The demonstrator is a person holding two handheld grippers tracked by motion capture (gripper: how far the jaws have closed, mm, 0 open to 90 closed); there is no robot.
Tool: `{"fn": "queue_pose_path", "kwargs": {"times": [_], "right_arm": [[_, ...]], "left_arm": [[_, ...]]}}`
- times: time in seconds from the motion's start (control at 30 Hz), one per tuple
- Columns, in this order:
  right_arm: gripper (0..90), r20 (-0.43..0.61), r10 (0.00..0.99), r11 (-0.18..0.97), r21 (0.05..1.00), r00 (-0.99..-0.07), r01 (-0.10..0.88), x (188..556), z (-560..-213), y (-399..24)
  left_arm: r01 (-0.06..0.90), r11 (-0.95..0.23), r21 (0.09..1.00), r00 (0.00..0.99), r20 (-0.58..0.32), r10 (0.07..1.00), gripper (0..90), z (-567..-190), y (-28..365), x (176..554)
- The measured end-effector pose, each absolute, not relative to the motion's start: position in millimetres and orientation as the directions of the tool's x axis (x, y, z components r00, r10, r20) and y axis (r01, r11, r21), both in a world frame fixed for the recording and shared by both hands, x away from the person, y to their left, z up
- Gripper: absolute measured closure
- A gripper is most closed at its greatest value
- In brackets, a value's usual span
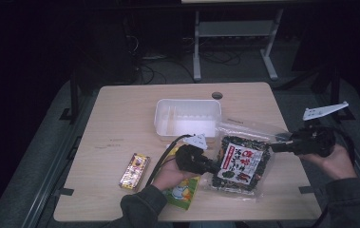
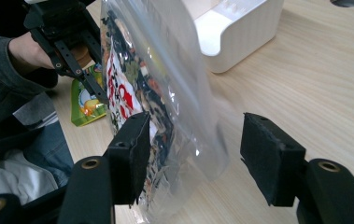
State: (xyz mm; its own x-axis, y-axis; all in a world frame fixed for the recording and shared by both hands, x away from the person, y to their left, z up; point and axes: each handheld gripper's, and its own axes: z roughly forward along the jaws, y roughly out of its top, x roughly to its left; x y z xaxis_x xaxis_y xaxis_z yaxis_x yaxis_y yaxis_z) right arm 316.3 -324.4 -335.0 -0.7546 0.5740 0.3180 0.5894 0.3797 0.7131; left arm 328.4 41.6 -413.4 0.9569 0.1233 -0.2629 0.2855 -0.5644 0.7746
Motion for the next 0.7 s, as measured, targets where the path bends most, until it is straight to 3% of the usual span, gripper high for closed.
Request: {"fn": "queue_pose_path", "kwargs": {"times": [0.33, 0.53, 0.57, 0.7], "right_arm": [[48.8, 0.379, 0.532, 0.350, 0.716, -0.757, 0.604, 318, -363, -314], [61.6, 0.400, 0.479, 0.360, 0.723, -0.781, 0.590, 320, -367, -303], [68.3, 0.419, 0.451, 0.354, 0.727, -0.788, 0.588, 320, -366, -303], [73.6, 0.438, 0.428, 0.350, 0.726, -0.791, 0.592, 319, -365, -303]], "left_arm": [[0.293, -0.559, 0.776, 0.955, -0.268, 0.128, 74.5, -416, 42, 330], [0.294, -0.563, 0.773, 0.955, -0.265, 0.134, 73.9, -416, 43, 330], [0.294, -0.562, 0.773, 0.955, -0.265, 0.135, 73.4, -416, 43, 330], [0.299, -0.561, 0.772, 0.954, -0.263, 0.145, 72.1, -418, 44, 330]]}}
